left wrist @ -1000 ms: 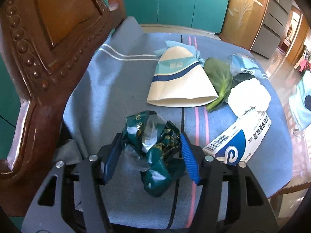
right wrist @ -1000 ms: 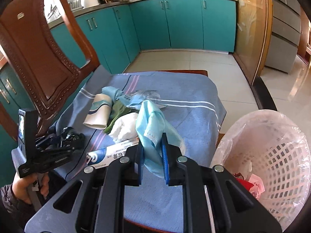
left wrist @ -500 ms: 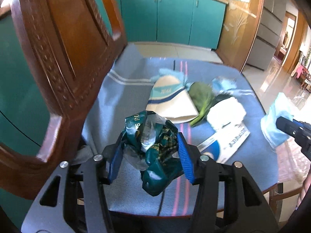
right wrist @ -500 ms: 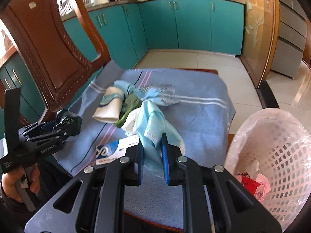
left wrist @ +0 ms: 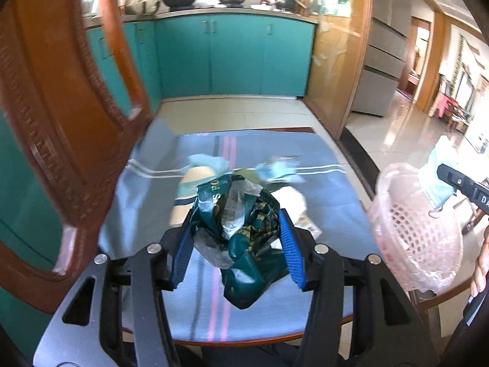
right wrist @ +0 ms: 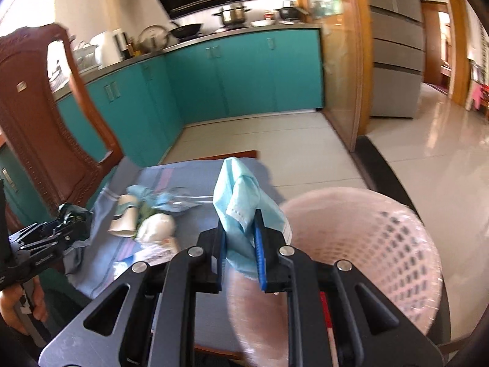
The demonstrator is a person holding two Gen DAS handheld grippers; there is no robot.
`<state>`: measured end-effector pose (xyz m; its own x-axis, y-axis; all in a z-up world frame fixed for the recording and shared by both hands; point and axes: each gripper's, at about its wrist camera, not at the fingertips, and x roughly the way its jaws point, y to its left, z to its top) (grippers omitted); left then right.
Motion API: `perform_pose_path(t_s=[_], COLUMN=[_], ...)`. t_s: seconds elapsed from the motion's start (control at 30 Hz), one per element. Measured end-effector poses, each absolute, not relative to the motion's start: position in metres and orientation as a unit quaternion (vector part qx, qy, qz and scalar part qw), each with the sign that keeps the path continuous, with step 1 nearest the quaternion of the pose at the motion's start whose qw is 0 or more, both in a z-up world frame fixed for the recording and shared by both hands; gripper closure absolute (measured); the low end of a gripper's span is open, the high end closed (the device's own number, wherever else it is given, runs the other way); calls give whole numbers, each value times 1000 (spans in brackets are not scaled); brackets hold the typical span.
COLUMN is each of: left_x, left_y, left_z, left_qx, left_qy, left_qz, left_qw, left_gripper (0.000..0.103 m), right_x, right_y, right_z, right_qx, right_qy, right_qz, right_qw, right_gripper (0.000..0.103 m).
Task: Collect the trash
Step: 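Carry wrapper and mask over the wastebasket and open both tools to drop them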
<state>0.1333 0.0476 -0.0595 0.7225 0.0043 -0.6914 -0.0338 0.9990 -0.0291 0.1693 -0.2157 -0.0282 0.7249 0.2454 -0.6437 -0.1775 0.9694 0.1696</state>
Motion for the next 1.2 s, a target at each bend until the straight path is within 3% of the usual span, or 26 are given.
perform_pose_path(t_s=[0.5, 0.93, 1.03, 1.1, 1.2], left_x=[167, 170, 171, 166, 162], left_y=[-97, -191, -199, -199, -186], left_z=[-54, -93, -102, -105, -100], left_qx=[14, 38, 47, 61, 60], left_qy=[364, 402, 416, 413, 402], left_qz=[-160, -251, -271, -260, -240], left_qw=[918, 880, 867, 871, 881], left_gripper=[50, 49, 42, 30, 24], right_x=[135, 114, 112, 112, 117], right_y=[-316, -352, -351, -348, -344], right_z=[-53, -54, -58, -60, -60], right_qx=[91, 111, 112, 113, 113], right_qy=[368, 363, 367, 369, 372], right_qz=[11, -25, -26, -24, -20], right_qw=[925, 925, 923, 922, 921], right_gripper=[86, 86, 86, 86, 86])
